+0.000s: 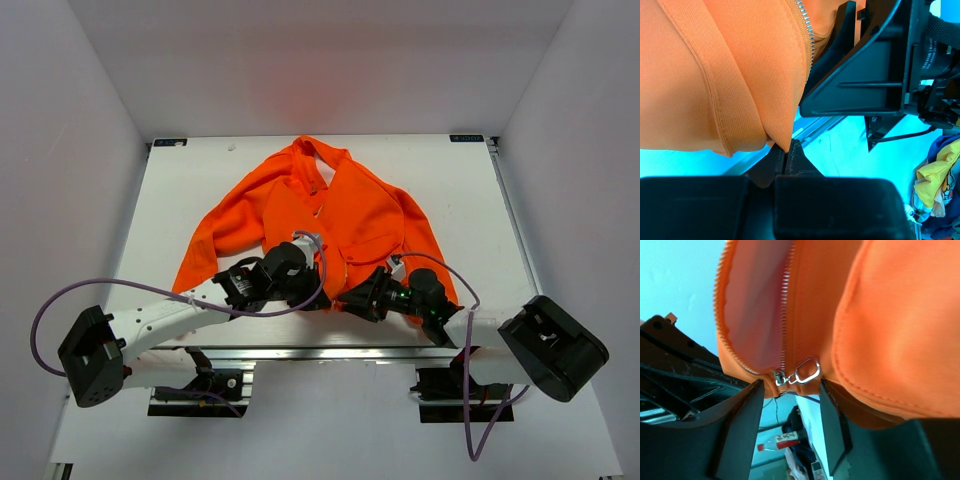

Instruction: Zip up the jacket

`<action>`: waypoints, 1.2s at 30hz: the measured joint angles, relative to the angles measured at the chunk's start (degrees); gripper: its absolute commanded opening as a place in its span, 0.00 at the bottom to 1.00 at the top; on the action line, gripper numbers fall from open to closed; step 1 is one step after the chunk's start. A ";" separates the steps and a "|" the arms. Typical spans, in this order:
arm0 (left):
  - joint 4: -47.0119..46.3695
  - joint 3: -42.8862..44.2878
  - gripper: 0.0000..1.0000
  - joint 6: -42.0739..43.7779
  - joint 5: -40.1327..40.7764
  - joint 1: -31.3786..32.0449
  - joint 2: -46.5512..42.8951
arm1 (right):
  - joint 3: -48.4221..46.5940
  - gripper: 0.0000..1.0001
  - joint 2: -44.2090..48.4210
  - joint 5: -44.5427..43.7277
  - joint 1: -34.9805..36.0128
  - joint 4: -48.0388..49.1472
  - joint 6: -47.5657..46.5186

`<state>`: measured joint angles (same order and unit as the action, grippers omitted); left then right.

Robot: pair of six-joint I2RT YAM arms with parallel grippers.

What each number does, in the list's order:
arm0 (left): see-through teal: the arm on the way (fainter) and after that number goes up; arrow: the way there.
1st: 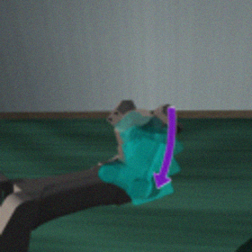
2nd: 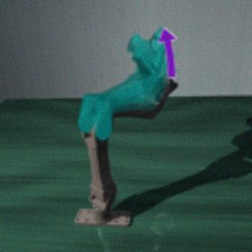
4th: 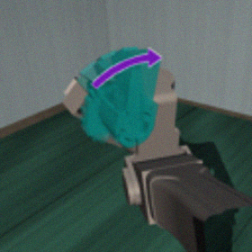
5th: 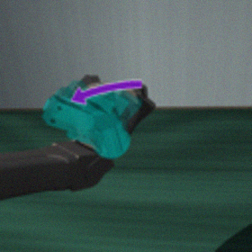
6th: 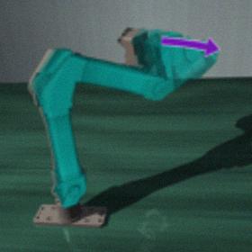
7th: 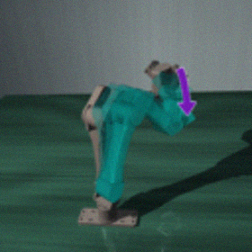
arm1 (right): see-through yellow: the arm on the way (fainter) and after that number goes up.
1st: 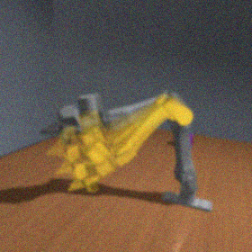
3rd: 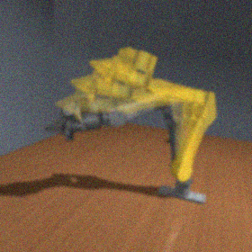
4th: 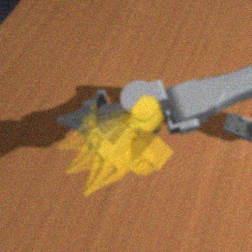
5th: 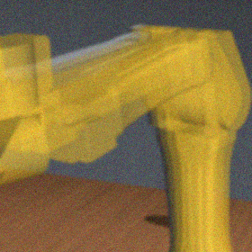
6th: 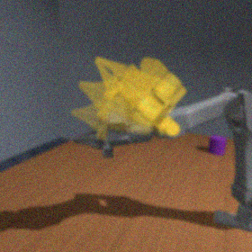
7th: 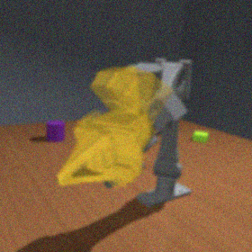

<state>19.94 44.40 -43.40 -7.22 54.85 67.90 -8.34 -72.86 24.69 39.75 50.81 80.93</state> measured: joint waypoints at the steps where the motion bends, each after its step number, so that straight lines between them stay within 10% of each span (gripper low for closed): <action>1: 0.04 0.00 0.00 -0.07 0.02 0.00 0.00 | 0.33 0.53 -0.22 -0.35 0.02 0.50 0.57; 36: 0.20 0.00 0.00 -1.03 0.39 0.00 0.04 | 4.44 0.23 -13.81 -6.99 2.75 22.05 11.67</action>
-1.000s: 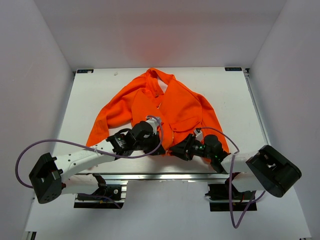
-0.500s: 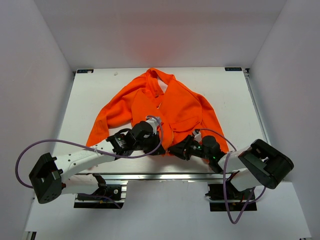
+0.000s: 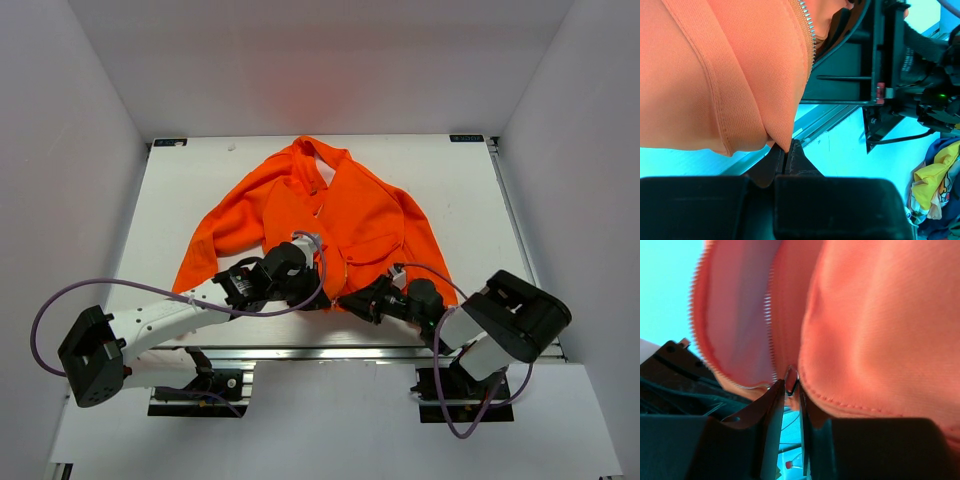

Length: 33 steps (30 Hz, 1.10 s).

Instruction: Zip up the jacket

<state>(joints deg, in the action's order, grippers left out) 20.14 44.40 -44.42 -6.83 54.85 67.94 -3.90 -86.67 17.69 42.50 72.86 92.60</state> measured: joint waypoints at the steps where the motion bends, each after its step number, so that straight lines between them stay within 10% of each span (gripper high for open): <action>1: 0.00 0.00 0.00 -0.02 0.00 0.00 0.00 | 0.13 0.22 -1.16 0.00 0.00 0.72 0.04; 19: 1.68 0.00 0.00 -0.48 0.31 0.00 0.33 | -1.73 0.23 -13.88 -1.29 1.51 7.54 1.27; 26: 1.90 0.22 0.00 -0.68 0.57 0.02 0.20 | -2.08 0.36 9.07 -5.16 1.16 -3.58 -10.38; 33: 0.74 0.76 0.00 -0.87 2.82 0.02 -0.90 | -15.39 0.81 41.53 -26.34 1.33 -41.18 -31.63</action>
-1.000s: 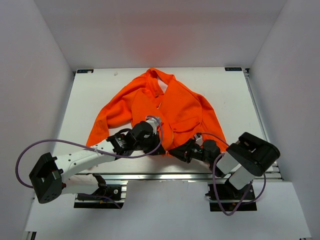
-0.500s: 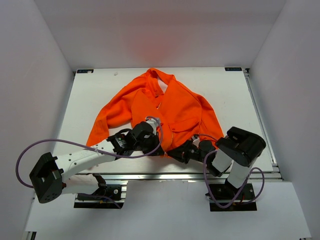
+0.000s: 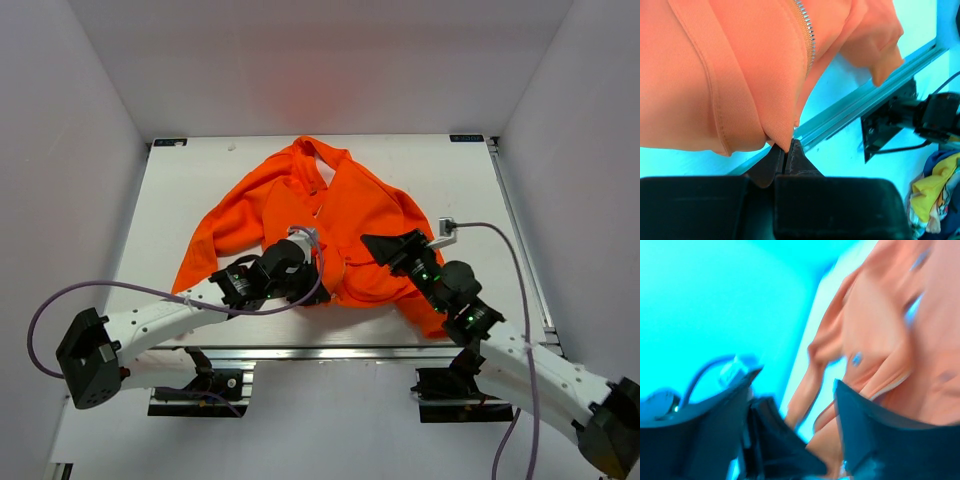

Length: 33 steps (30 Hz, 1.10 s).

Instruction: Zip up the jacket

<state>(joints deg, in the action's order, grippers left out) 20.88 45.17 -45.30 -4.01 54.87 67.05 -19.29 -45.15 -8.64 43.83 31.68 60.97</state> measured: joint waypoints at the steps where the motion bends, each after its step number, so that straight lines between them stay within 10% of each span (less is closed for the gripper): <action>1: -0.07 0.42 0.00 -0.02 0.46 -0.02 -0.04 | -0.96 0.88 2.45 -2.67 0.00 -2.99 -1.99; 16: 0.09 9.53 0.00 3.87 9.01 -0.07 -1.57 | 2.03 0.89 7.23 -3.98 -0.31 -8.79 -16.39; 33: -4.26 1.99 0.00 6.95 9.57 -0.07 -8.07 | 10.45 0.86 -6.58 17.51 -0.31 13.18 3.69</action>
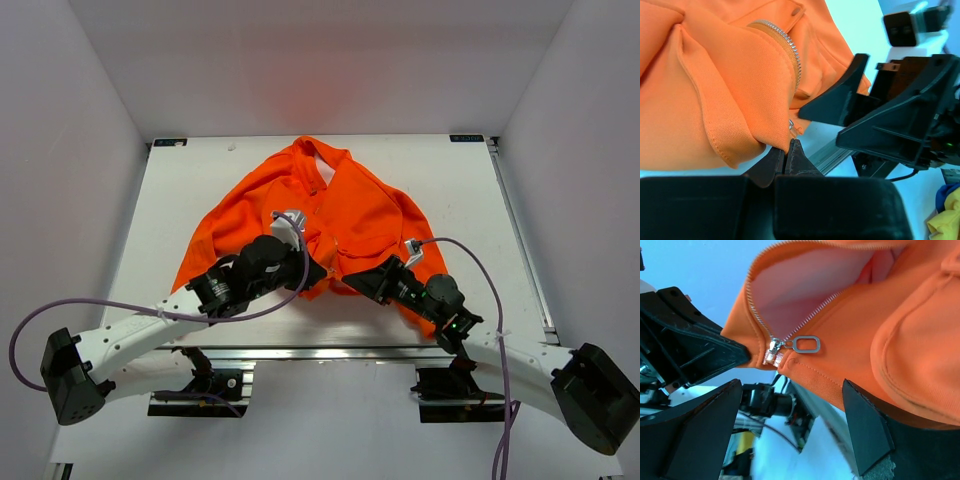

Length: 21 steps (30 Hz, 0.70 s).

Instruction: Zip up the jacket

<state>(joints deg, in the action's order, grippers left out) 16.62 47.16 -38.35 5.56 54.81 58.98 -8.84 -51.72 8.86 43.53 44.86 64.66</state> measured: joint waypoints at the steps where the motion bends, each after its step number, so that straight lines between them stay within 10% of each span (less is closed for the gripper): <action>1: -0.46 -0.24 0.00 0.00 -0.17 0.00 -0.02 | 0.35 0.86 -0.63 0.35 0.00 0.96 1.14; 21: -5.86 -2.93 0.00 -0.24 -2.89 0.00 -1.09 | 1.20 0.80 -19.17 3.10 1.99 26.40 14.88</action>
<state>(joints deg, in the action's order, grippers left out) 10.76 44.23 -38.59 2.68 54.81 57.89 -7.64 -70.89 11.97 45.52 71.26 79.55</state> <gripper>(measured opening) 0.038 0.809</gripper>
